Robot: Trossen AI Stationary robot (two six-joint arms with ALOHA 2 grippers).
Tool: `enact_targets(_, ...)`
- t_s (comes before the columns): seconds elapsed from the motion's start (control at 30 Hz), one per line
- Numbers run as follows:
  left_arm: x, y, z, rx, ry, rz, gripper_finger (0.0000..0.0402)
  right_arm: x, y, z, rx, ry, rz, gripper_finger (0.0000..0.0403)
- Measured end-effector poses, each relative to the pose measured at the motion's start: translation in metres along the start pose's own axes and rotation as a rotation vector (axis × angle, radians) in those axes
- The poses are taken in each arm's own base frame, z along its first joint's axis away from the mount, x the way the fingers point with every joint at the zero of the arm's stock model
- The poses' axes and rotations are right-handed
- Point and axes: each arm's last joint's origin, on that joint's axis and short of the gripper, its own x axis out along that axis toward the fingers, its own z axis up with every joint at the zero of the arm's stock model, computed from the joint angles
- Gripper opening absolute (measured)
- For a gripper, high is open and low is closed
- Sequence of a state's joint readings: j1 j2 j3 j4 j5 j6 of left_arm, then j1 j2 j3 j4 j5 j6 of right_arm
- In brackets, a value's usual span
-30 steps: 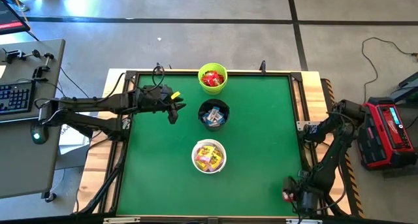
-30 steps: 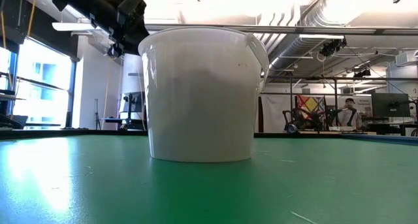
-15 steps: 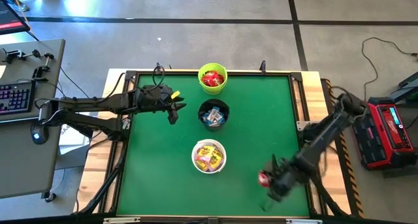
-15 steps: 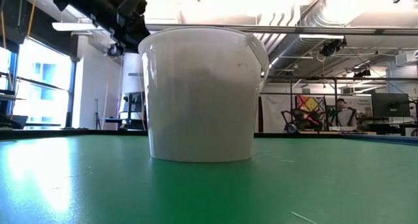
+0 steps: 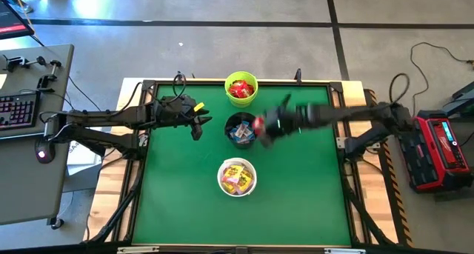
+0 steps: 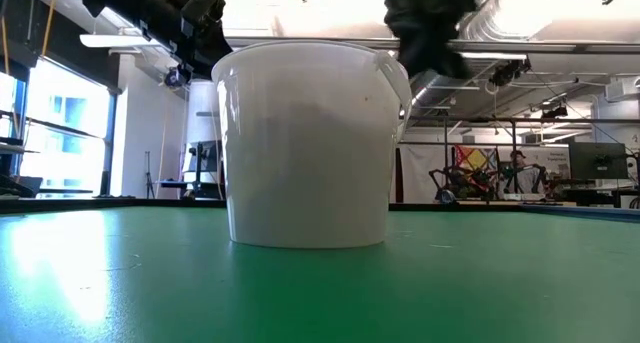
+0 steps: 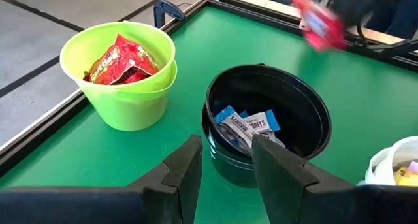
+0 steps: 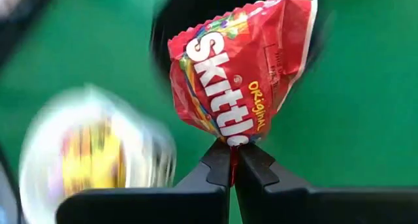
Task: Sort candy by brand, put in halloween buckets
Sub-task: Put the red candy into the green bucket
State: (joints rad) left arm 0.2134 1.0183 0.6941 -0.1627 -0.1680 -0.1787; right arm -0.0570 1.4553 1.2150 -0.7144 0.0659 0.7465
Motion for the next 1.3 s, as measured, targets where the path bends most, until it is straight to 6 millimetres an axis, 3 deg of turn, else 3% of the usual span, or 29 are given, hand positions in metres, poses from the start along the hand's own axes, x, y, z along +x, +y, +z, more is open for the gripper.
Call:
enact_targets(0.2,0.000,0.000,0.000,0.000,0.000,0.000,0.0124,-0.005,-0.034,0.089,-0.013,-0.120,-0.073,0.0000)
enact_targets(0.37,0.000,0.000,0.000,0.000,-0.001,0.002,0.0124,0.021,-0.065,0.139,0.032,-0.041,-0.089,0.0000)
enact_targets(0.5,0.000,0.000,0.000,0.000,-0.001,0.004,0.0124,0.048,-0.087,0.165,0.079,0.024,-0.054,0.0000)
enact_targets(0.63,0.000,0.001,0.000,-0.001,-0.003,0.027,0.0124,0.069,-0.097,0.180,0.090,0.069,-0.049,0.0000)
enact_targets(0.87,0.000,0.001,0.000,0.000,-0.002,0.029,0.0124,0.085,-0.108,0.192,0.128,0.090,-0.096,0.0016)
enact_targets(1.13,0.000,0.001,0.000,0.007,0.001,0.030,0.0124,0.091,-0.120,0.191,0.149,0.124,-0.125,0.0079)
enact_targets(1.3,0.000,0.001,0.000,0.007,0.001,0.030,0.0124,0.079,-0.116,0.198,0.089,0.098,-0.114,0.0115)
